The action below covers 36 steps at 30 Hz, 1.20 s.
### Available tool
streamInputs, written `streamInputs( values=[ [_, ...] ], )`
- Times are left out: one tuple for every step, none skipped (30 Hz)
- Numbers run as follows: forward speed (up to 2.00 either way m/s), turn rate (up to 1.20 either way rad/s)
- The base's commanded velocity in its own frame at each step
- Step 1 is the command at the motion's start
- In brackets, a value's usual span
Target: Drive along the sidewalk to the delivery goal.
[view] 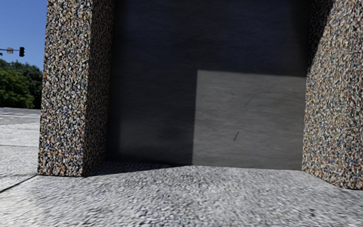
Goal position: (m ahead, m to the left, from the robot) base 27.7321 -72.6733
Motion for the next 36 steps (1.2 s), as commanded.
streamInputs(
  values=[
    [1.77,1.2],
    [1.77,1.2],
    [1.77,1.2],
    [1.77,1.2],
    [1.77,1.2],
    [1.77,1.2],
    [1.77,1.2],
    [1.77,1.2],
    [1.77,1.2],
    [1.77,1.2],
    [1.77,1.2],
    [1.77,1.2],
    [1.77,1.2],
    [1.77,1.2],
    [1.77,1.2],
    [1.77,1.2],
    [1.77,1.2],
    [1.77,1.2],
    [1.77,1.2],
    [1.77,1.2],
    [1.77,1.2],
    [1.77,1.2],
    [1.77,1.2],
    [1.77,1.2],
    [1.77,1.2],
    [1.77,1.2],
    [1.77,1.2],
    [1.77,1.2],
    [1.77,1.2],
    [1.77,1.2],
    [1.77,1.2],
    [1.77,1.17],
    [1.77,0.0],
    [1.74,0.0],
    [1.74,0.0],
    [1.7,0.0]
  ],
)
